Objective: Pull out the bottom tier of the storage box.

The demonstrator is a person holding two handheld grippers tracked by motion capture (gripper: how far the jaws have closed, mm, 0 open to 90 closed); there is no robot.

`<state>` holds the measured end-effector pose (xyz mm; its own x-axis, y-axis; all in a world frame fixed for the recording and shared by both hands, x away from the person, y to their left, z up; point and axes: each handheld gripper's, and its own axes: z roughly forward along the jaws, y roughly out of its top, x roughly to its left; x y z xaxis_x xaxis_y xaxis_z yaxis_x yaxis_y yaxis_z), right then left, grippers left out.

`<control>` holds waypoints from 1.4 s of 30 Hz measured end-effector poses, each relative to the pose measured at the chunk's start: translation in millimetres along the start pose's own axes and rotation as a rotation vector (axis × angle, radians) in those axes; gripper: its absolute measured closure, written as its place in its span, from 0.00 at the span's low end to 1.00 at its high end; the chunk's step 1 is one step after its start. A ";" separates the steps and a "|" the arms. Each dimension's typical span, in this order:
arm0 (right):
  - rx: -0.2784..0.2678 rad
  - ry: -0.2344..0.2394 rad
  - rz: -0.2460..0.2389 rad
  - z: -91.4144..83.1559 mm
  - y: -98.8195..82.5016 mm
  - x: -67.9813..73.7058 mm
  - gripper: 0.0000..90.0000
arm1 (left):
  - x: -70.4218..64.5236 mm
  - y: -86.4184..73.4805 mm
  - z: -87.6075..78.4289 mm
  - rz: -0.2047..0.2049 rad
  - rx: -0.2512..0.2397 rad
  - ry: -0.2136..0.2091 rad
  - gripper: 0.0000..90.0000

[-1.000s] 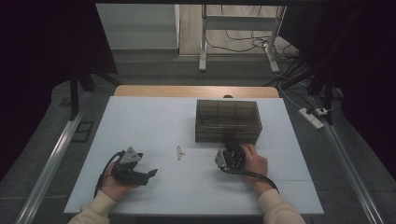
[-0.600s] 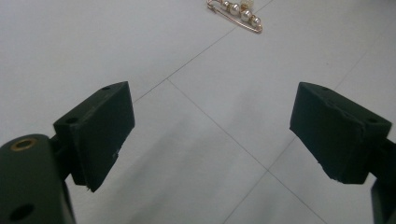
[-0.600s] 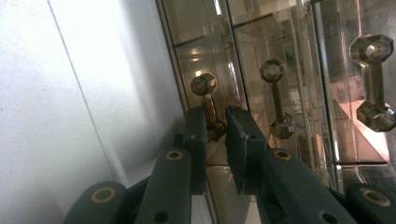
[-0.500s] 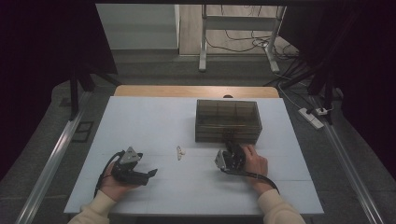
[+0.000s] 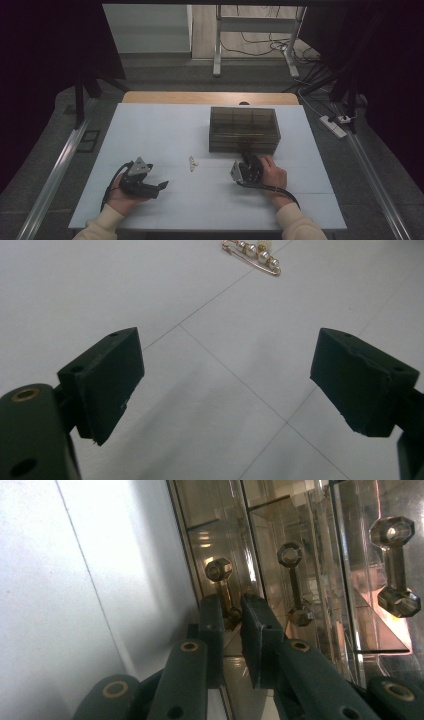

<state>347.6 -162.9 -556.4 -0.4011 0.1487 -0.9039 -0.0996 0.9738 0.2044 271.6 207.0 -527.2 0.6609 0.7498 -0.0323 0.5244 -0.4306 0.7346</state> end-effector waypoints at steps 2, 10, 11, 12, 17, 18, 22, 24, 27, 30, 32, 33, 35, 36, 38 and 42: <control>-0.001 -0.001 0.002 -0.1 0.0 0.4 0.88 | 0.0 0.0 -0.2 0.000 -0.001 0.001 0.14; -0.007 -0.003 -0.003 -1.5 0.1 0.7 0.88 | -0.2 0.0 -0.8 0.000 -0.003 0.002 0.14; -0.006 -0.003 -0.003 -1.8 0.1 0.9 0.88 | -0.1 0.0 -0.8 -0.001 -0.003 0.003 0.14; -0.004 -0.005 -0.003 -2.0 0.2 1.2 0.88 | -0.2 0.0 -0.8 -0.001 -0.003 0.003 0.14; -0.005 -0.006 -0.005 -3.3 0.2 2.4 0.88 | 0.0 -0.1 -1.0 0.000 -0.003 0.003 0.14; -0.003 -0.006 -0.008 -3.6 0.3 2.5 0.88 | 0.0 -0.1 -0.9 0.000 -0.002 0.003 0.14; -0.005 -0.008 -0.008 -4.8 0.4 3.4 0.88 | 0.0 -0.1 -1.0 0.000 -0.003 0.004 0.14; -0.005 -0.008 -0.009 -5.4 0.4 3.7 0.88 | 0.0 -0.1 -1.1 0.000 -0.002 0.004 0.14; -0.007 -0.011 -0.010 -5.9 0.4 4.1 0.88 | 0.0 -0.1 -1.0 0.000 -0.002 0.004 0.14; -0.013 -0.010 -0.009 -6.6 0.3 4.5 0.89 | 0.0 0.0 -1.1 0.000 -0.003 0.004 0.14; -0.037 -0.036 0.004 -9.6 0.5 4.0 0.99 | 0.0 0.0 -1.0 0.000 -0.002 0.004 0.14; -0.039 -0.034 0.011 -11.3 1.4 1.8 0.99 | -0.1 0.0 -1.0 0.000 -0.002 0.004 0.14; -0.049 -0.033 0.023 -12.5 2.5 0.0 0.99 | -0.4 0.0 -0.8 0.001 -0.002 0.004 0.14; -0.042 -0.025 0.025 -11.8 2.6 0.4 0.99 | -0.5 0.0 -0.8 0.001 -0.001 0.003 0.14; -0.030 -0.026 0.018 -9.3 1.8 2.8 0.93 | -0.4 0.0 -0.8 0.000 -0.001 0.004 0.14; -0.010 -0.019 0.004 -4.1 0.4 4.7 0.89 | -0.1 0.0 -0.5 0.000 0.000 0.004 0.14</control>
<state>342.0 -162.5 -559.0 -0.3844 0.1556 -0.9100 -0.1070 0.9715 0.2114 271.2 207.1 -526.9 0.6585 0.7520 -0.0297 0.5246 -0.4304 0.7345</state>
